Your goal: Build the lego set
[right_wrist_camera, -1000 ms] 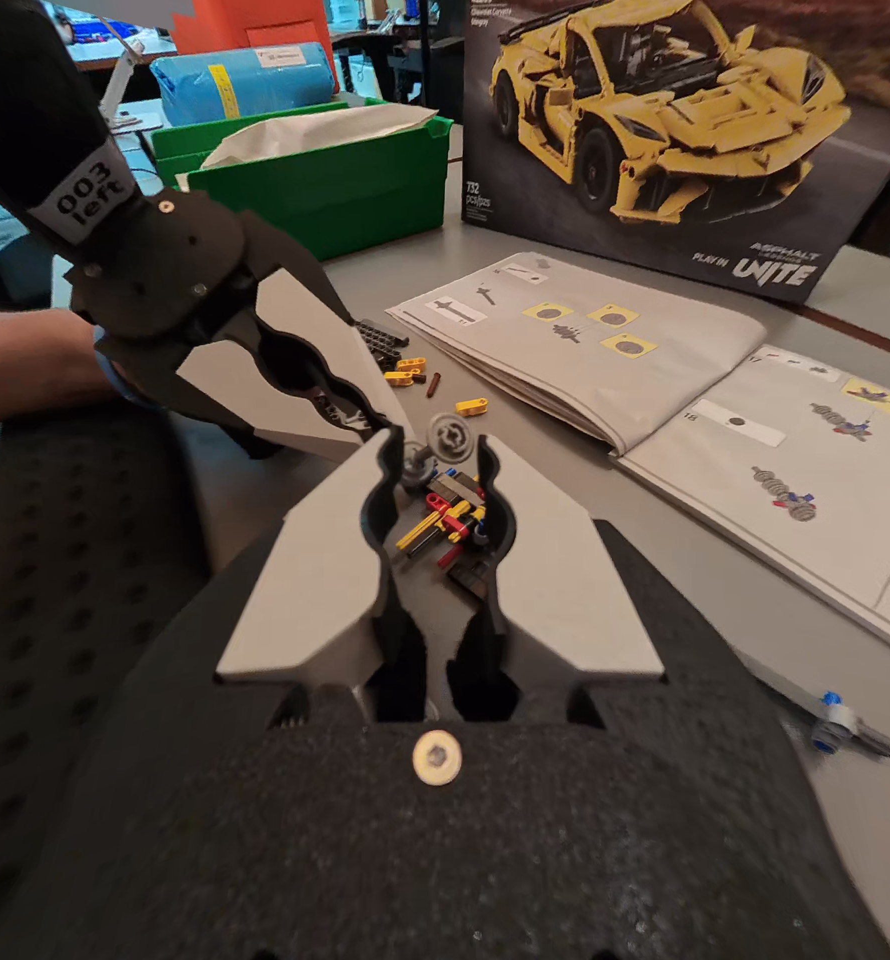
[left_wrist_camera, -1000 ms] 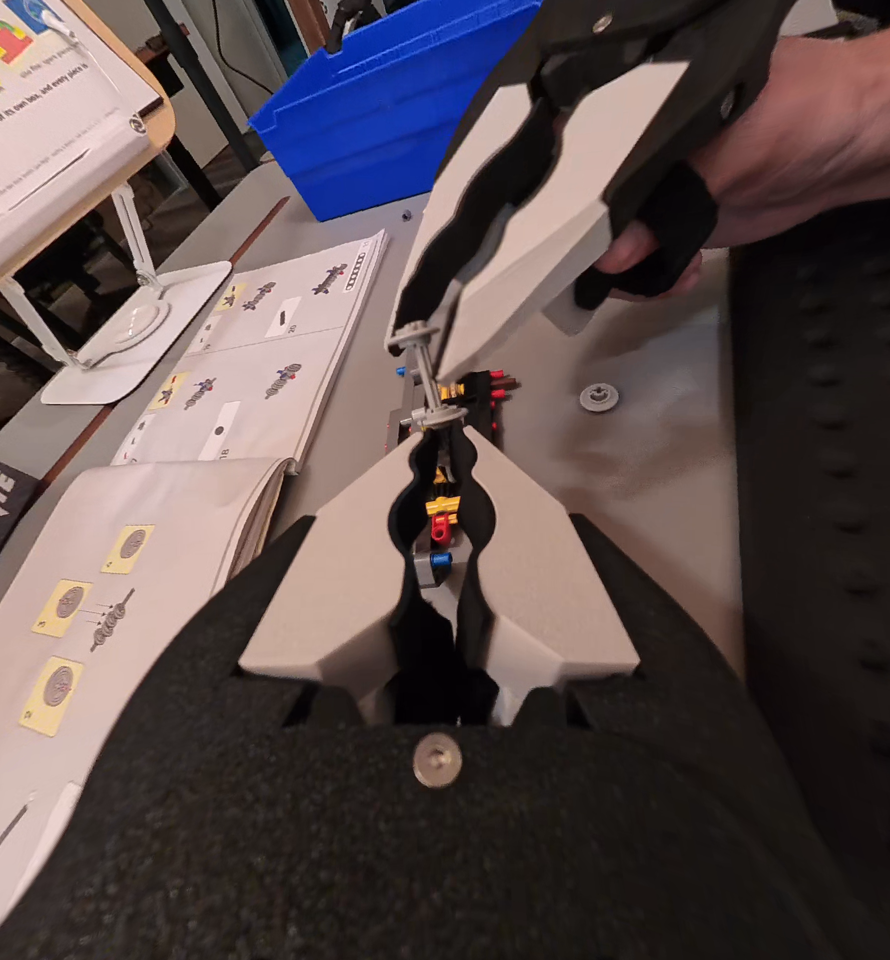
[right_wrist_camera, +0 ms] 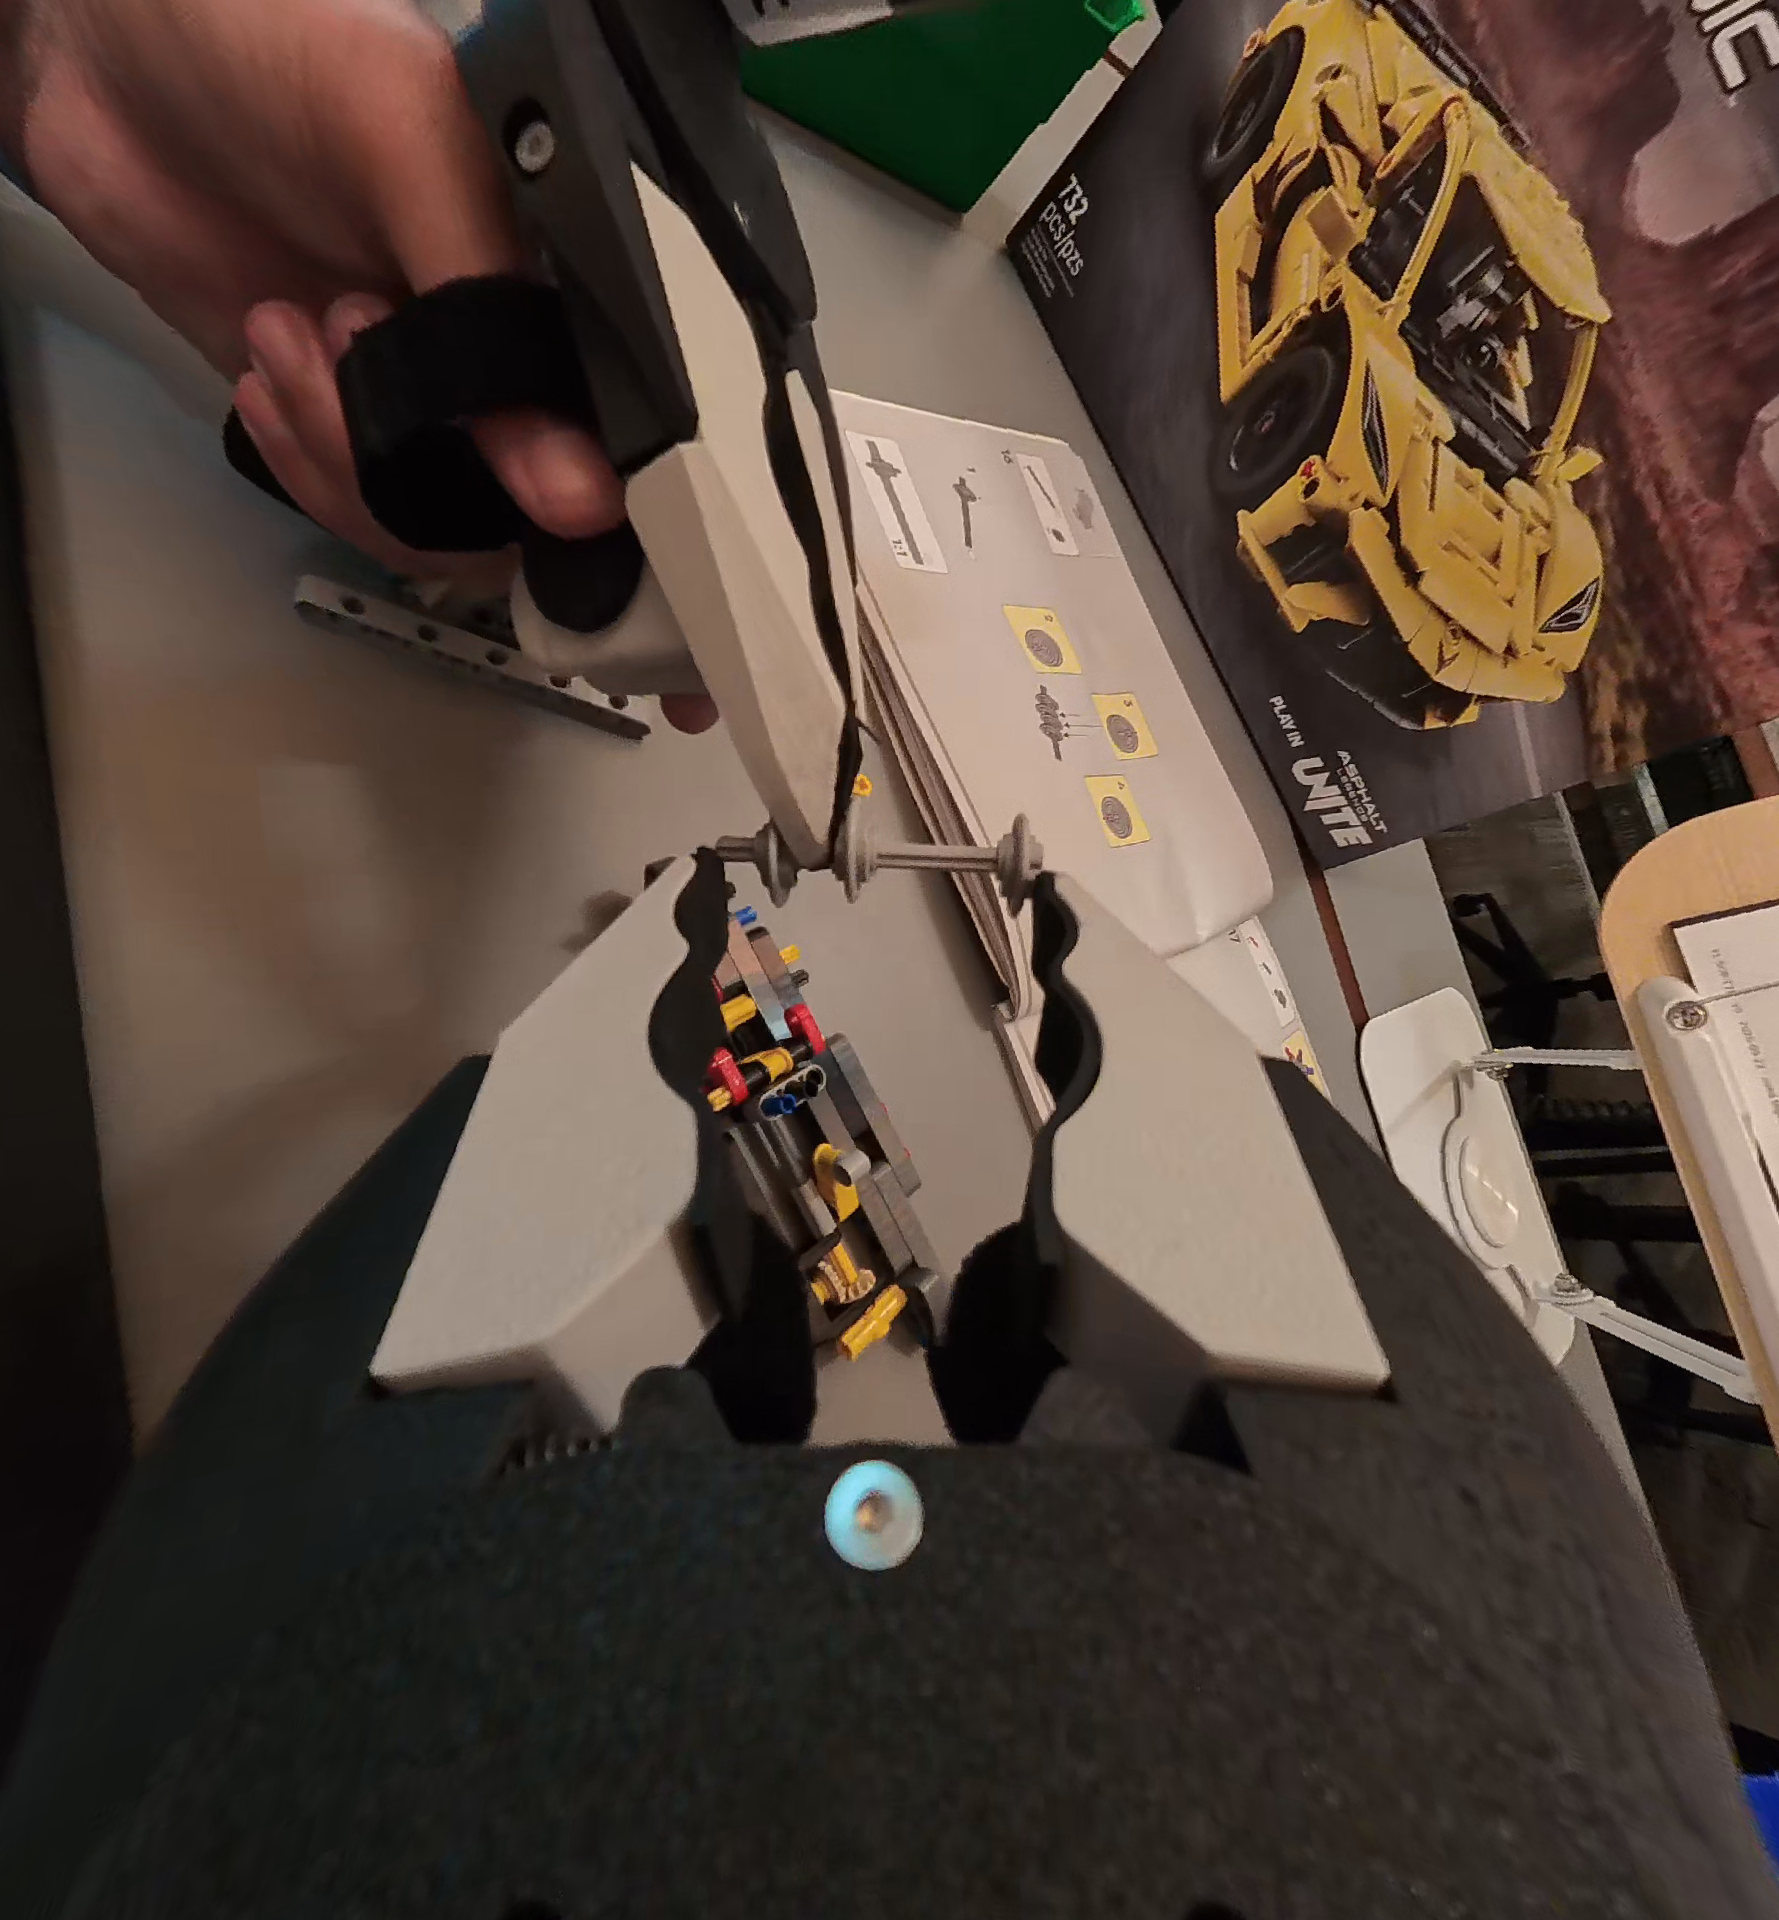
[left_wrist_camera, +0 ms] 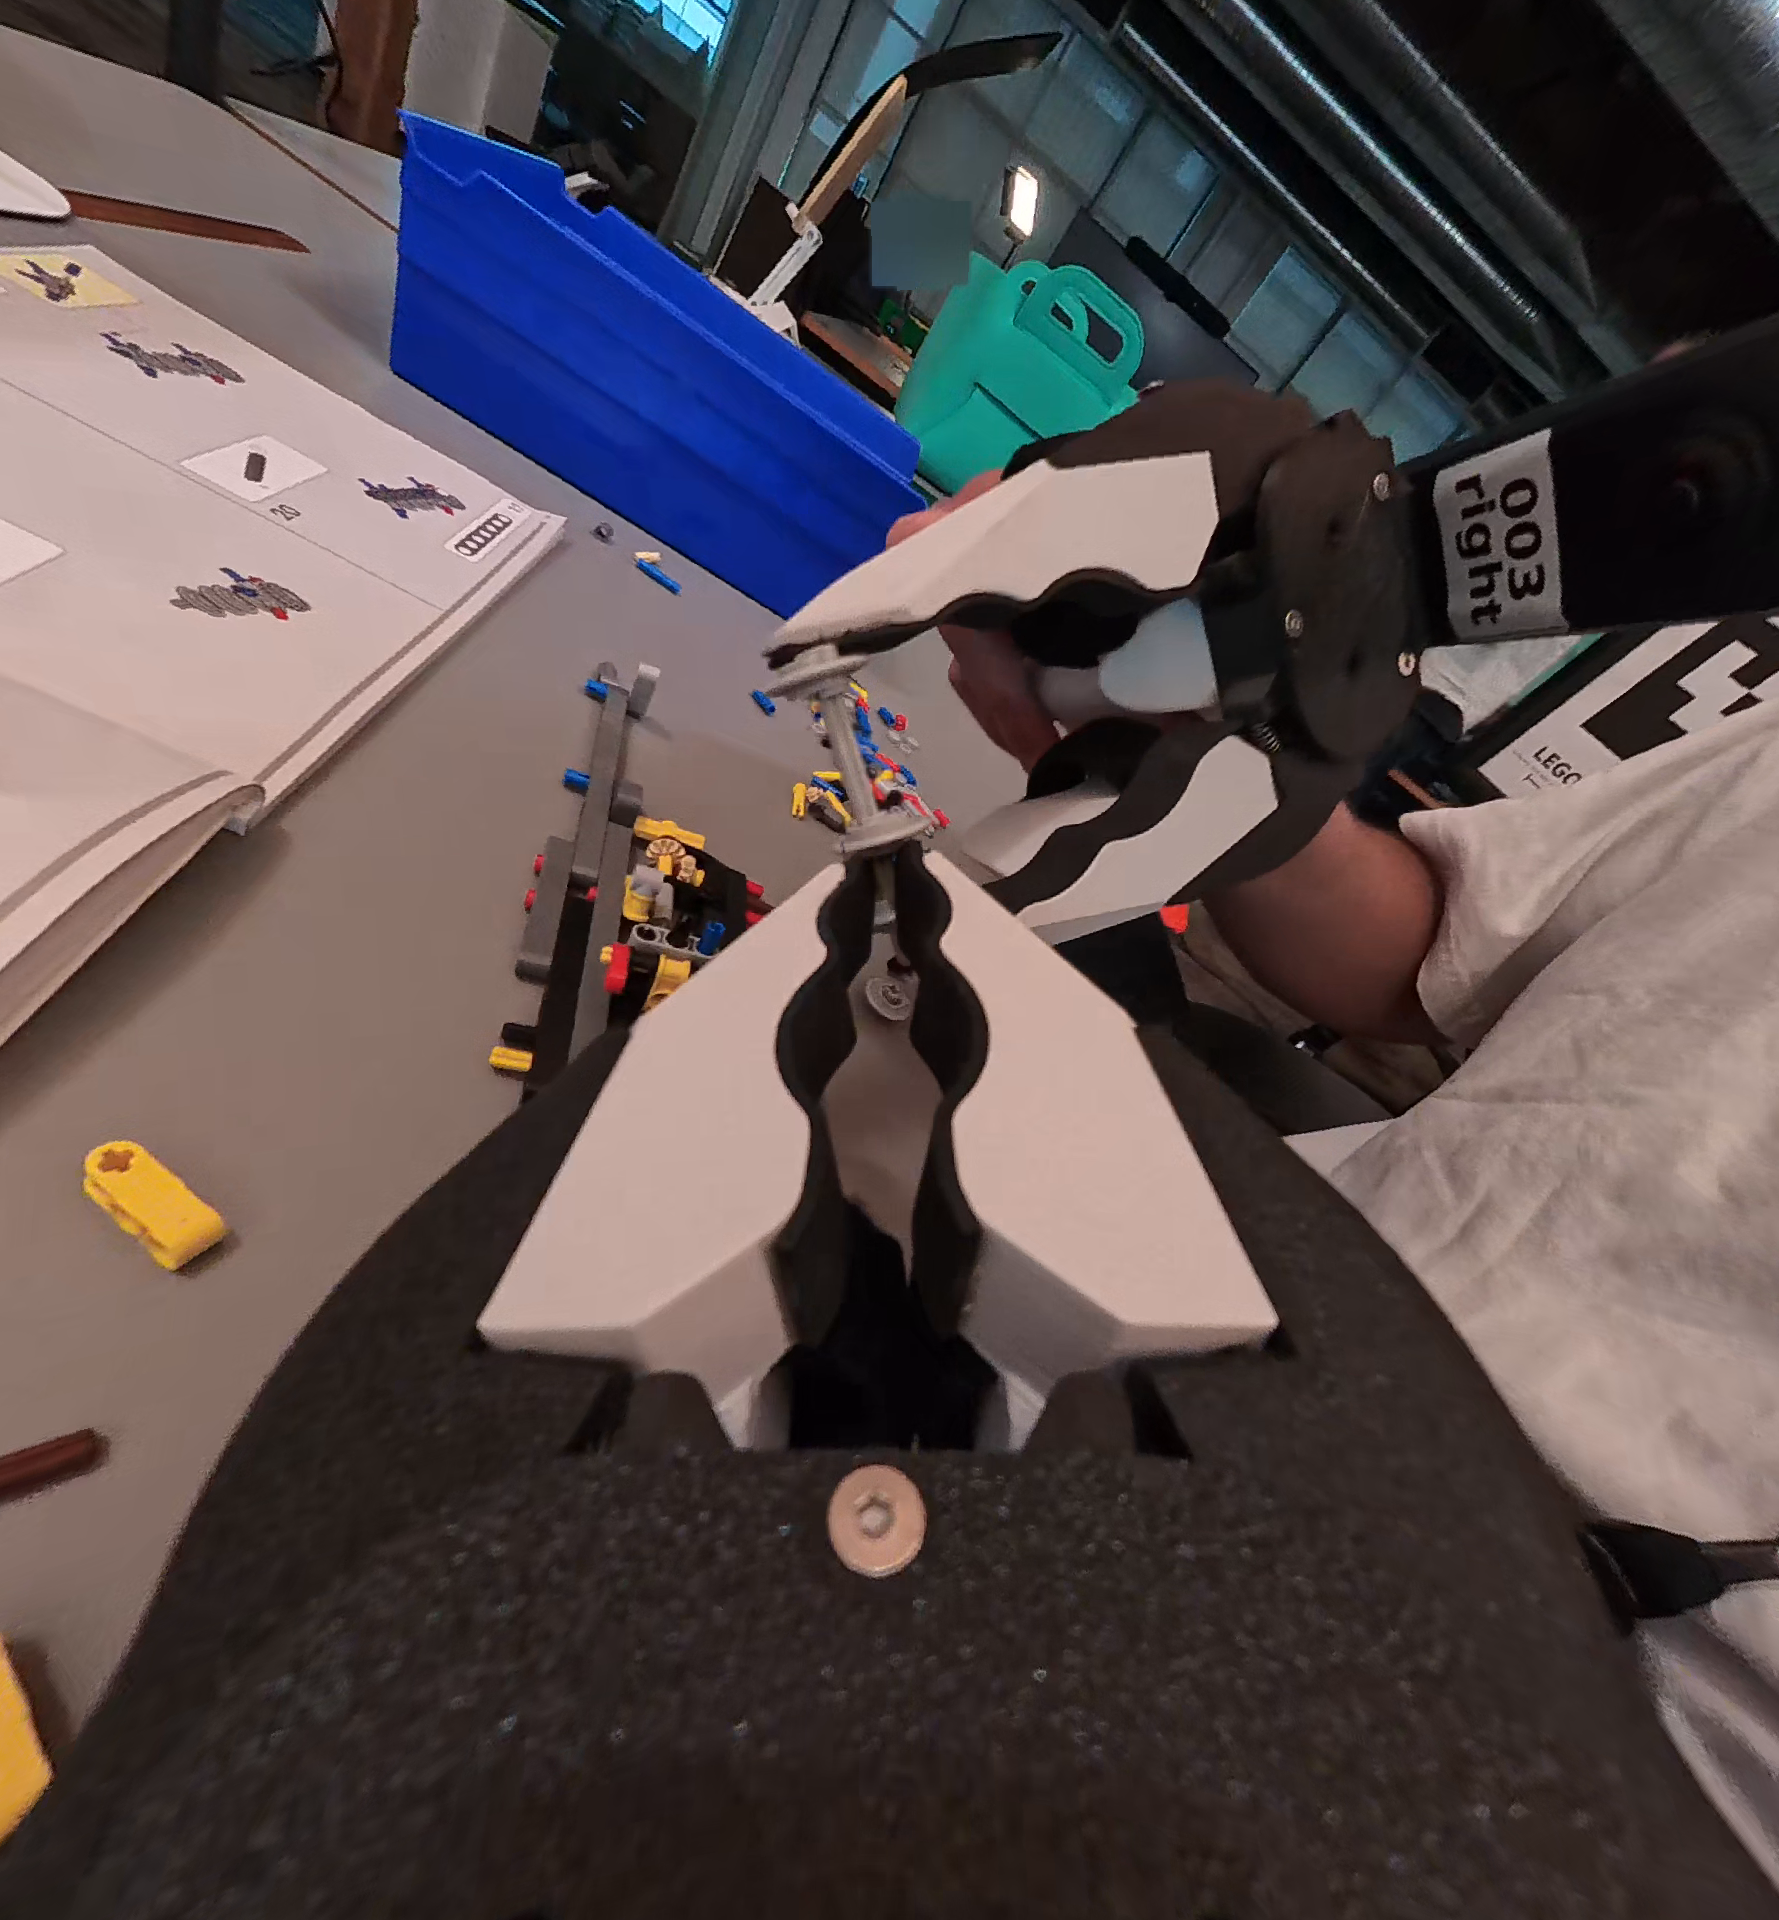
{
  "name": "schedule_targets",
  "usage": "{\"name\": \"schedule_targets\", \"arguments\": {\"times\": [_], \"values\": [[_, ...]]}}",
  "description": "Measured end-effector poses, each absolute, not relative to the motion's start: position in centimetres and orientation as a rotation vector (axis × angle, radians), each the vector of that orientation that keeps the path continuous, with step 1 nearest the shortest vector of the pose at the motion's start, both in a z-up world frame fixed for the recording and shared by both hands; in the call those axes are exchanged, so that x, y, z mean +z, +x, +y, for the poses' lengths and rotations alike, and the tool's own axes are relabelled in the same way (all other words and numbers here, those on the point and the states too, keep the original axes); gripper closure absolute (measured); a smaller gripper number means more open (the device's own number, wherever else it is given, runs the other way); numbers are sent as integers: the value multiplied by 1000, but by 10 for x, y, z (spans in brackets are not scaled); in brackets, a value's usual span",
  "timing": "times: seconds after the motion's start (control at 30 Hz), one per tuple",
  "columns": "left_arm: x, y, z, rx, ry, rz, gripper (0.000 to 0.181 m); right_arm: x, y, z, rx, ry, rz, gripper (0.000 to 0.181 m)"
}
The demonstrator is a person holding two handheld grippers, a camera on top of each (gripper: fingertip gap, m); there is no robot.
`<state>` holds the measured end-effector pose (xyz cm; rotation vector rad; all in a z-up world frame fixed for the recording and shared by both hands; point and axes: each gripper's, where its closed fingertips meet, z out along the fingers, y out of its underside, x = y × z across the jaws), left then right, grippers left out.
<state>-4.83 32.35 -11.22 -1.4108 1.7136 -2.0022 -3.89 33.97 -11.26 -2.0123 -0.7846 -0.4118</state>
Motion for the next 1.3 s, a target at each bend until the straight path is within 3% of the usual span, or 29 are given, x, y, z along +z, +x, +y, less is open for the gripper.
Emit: {"name": "schedule_targets", "arguments": {"times": [0.37, 0.5, 0.6, 0.8, 0.97, 1.3], "values": [[-121, -50, 318, -1932, -1398, 1792, 178, -121, -41, 335, -361, -2000, -842, 124], [-138, -44, 319, -1573, -1280, 1908, 179, -123, -37, 325, -213, -2047, -780, 132], [-144, -41, 325, -1301, -1132, 1925, 179, -105, -35, 320, 55, -2036, -601, 125], [-146, -39, 327, -866, -766, 1915, 179, -111, -25, 321, 283, -2064, -422, 148], [-149, -38, 326, -789, -690, 1915, 179, -123, -31, 318, 322, -2084, -440, 163], [-154, -38, 324, -730, -668, 1928, 179, -127, -31, 319, 235, -2052, -480, 164]]}}
